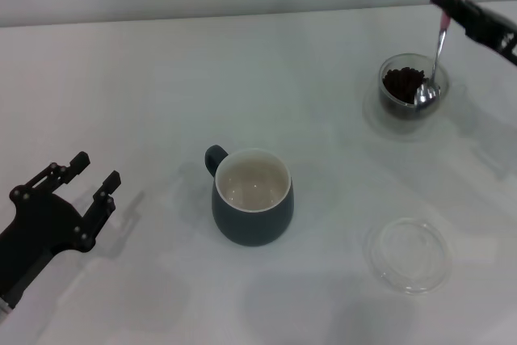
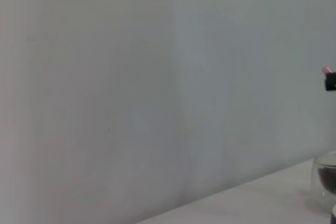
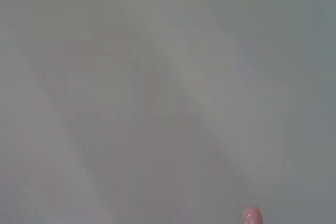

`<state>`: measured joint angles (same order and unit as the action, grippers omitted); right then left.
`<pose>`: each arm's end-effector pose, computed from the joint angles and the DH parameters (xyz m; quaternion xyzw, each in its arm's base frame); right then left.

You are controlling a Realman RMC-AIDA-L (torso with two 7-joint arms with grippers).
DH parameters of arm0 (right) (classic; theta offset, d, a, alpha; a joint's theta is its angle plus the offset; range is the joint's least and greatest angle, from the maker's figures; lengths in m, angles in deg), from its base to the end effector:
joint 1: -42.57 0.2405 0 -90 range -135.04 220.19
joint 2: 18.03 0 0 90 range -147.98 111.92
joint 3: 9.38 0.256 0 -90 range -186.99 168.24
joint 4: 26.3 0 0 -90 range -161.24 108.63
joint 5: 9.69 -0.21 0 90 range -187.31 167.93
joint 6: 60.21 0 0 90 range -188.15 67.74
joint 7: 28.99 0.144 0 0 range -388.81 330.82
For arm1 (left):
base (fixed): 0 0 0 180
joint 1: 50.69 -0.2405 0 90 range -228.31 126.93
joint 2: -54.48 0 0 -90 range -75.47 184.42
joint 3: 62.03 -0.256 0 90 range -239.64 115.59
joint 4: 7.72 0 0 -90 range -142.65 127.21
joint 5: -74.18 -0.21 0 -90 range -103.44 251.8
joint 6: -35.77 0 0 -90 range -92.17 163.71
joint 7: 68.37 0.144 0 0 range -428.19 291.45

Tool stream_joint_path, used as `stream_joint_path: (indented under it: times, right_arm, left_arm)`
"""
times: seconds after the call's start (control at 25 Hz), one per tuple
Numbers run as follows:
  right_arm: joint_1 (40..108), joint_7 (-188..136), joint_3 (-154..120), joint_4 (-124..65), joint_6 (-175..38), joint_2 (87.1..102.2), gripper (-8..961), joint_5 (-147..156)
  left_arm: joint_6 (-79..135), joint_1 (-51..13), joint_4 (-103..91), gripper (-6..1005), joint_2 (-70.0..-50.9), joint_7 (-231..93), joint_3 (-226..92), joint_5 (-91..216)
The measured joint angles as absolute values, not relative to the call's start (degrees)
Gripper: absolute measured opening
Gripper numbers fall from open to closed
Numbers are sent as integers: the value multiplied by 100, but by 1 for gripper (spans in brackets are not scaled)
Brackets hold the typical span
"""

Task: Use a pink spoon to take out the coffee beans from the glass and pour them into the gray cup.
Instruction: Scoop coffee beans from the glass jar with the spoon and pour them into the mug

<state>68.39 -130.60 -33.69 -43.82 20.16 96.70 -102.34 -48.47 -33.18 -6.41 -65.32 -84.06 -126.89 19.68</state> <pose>0.3245 0.3357 0.0513 -0.7185 0.3994 0.4663 0.3268 -0.3248 0.2382 -0.0564 -0.8462 -0.1299 -0.3116 0.4123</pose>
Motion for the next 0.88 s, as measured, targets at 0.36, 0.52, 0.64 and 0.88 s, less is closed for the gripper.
stream_joint_path:
  times: [0.36,0.52,0.64,0.88]
  right_arm:
    - [7177,-14533,-3369,-4356,1259,9693,145,-10651]
    - [7204,-15034,-3372,-4293,1038,9714,145,-10756]
    - [7222,-15293,-3372,-4170,926,9719,145,-10858]
    - [7301,-15656,-3372,-3891,849,9725,145,-10979]
  left_arm:
    - [-4862,-3320,-640,460,-6532,-8427,-12689,1964]
    - [-4868,-3317,-640,461,-6532,-8426,-12682,1974]
    - [-4869,-3291,-640,461,-6532,-8418,-12678,1975]
    - [-4870,-3265,-600,461,-6525,-8406,-12666,1978]
